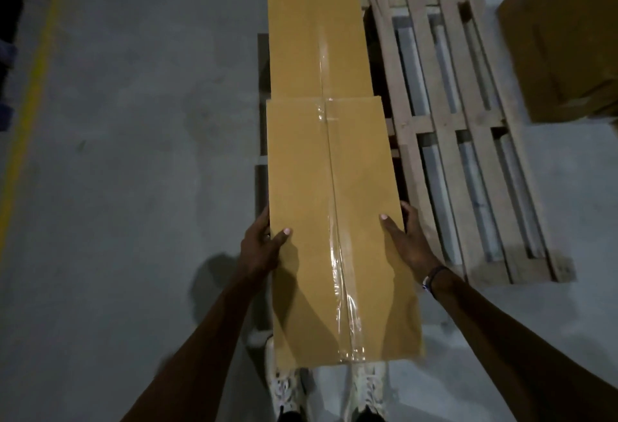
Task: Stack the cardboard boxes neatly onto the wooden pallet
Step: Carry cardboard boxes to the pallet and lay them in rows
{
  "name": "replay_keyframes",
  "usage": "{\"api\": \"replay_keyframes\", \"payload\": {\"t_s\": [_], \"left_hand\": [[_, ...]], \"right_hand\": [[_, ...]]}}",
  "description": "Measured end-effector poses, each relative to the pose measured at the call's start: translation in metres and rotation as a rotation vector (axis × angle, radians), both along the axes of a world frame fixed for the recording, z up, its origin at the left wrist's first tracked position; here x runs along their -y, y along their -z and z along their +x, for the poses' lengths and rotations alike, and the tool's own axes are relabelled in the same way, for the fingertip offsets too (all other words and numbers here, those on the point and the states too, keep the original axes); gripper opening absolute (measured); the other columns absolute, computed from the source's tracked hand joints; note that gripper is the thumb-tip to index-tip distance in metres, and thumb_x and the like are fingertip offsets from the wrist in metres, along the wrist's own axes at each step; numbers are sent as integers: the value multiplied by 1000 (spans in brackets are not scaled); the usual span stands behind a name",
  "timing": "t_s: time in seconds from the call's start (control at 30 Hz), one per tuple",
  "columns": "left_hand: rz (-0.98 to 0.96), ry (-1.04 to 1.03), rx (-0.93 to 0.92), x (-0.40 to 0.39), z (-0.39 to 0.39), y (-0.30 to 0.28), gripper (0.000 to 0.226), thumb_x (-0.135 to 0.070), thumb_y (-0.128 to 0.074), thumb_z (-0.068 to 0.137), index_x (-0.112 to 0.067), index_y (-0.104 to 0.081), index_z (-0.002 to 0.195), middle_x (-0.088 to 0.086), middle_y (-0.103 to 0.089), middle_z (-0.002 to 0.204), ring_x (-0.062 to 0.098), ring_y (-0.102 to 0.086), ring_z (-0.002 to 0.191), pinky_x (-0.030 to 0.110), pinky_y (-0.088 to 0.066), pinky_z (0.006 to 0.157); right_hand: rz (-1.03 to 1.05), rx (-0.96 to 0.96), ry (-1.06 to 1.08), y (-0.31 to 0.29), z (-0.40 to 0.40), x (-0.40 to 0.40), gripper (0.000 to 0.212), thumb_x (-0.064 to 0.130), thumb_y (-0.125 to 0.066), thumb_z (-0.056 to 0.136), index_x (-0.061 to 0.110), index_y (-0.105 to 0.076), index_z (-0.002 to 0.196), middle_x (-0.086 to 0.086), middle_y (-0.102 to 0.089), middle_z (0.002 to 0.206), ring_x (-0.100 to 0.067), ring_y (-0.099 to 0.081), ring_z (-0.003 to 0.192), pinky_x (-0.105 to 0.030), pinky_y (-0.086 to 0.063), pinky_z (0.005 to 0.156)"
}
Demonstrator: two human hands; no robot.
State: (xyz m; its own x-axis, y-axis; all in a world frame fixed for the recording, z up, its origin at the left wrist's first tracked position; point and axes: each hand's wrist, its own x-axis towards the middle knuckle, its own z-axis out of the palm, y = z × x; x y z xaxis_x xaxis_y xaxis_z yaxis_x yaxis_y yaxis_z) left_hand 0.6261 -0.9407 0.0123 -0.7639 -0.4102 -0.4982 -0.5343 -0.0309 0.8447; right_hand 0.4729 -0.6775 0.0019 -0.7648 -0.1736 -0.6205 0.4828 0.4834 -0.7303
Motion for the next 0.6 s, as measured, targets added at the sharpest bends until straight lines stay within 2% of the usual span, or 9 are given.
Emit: {"api": "replay_keyframes", "payload": {"t_s": [0.13, 0.2, 0.27, 0.33, 0.4, 0.53, 0.6], "left_hand": [[-12, 12, 26, 4, -9, 32, 66, -51, -68, 91, -36, -48, 153, -21, -63, 139, -5, -60, 123, 21, -46, 96], [-12, -1, 24, 5, -14, 41, 68, -50, -68, 90, -34, -48, 153, -18, -62, 142, -9, -60, 121, 15, -46, 93], [4, -30, 31, 5, -17, 49, 69, -48, -69, 89, -34, -48, 153, -15, -62, 143, -5, -61, 121, 23, -51, 98], [24, -47, 56, 6, -18, 57, 68, -50, -69, 89, -39, -47, 153, -17, -61, 143, 3, -59, 125, 43, -52, 106], [23, -50, 87, 10, -20, 62, 68, -54, -69, 89, -45, -46, 152, -17, -60, 144, 15, -58, 129, 56, -51, 107], [5, -48, 93, 13, -27, 62, 66, -46, -70, 93, -39, -46, 154, -12, -59, 144, 20, -58, 130, 60, -49, 108], [0, -57, 109, 15, -28, 64, 68, -51, -70, 90, -41, -46, 153, -9, -59, 147, 24, -58, 131, 61, -50, 107]], "right_hand": [[-13, 21, 15, 32, -11, 2, 73, 45, -63, 101, 33, -25, 162, -3, -38, 164, -28, -40, 148, -51, -36, 120], [-11, 22, 11, 41, -16, 4, 72, 45, -63, 101, 34, -25, 161, -2, -41, 162, -28, -43, 145, -52, -37, 119], [-7, 25, 3, 46, -20, 6, 71, 42, -63, 102, 32, -25, 161, -2, -44, 158, -25, -46, 140, -46, -40, 114], [-10, 22, 1, 51, -22, 9, 68, 39, -63, 103, 30, -27, 160, -2, -47, 154, -22, -48, 133, -40, -41, 107], [-13, 12, -4, 55, -25, 11, 66, 36, -63, 103, 28, -30, 159, -1, -48, 153, -22, -49, 134, -38, -42, 106], [-9, -5, 4, 60, -29, 17, 65, 34, -64, 103, 27, -30, 159, 5, -47, 147, -17, -48, 132, -36, -40, 106], [-8, 0, 3, 60, -29, 18, 66, 34, -63, 103, 27, -29, 159, 8, -45, 143, -16, -46, 130, -35, -40, 106]]}}
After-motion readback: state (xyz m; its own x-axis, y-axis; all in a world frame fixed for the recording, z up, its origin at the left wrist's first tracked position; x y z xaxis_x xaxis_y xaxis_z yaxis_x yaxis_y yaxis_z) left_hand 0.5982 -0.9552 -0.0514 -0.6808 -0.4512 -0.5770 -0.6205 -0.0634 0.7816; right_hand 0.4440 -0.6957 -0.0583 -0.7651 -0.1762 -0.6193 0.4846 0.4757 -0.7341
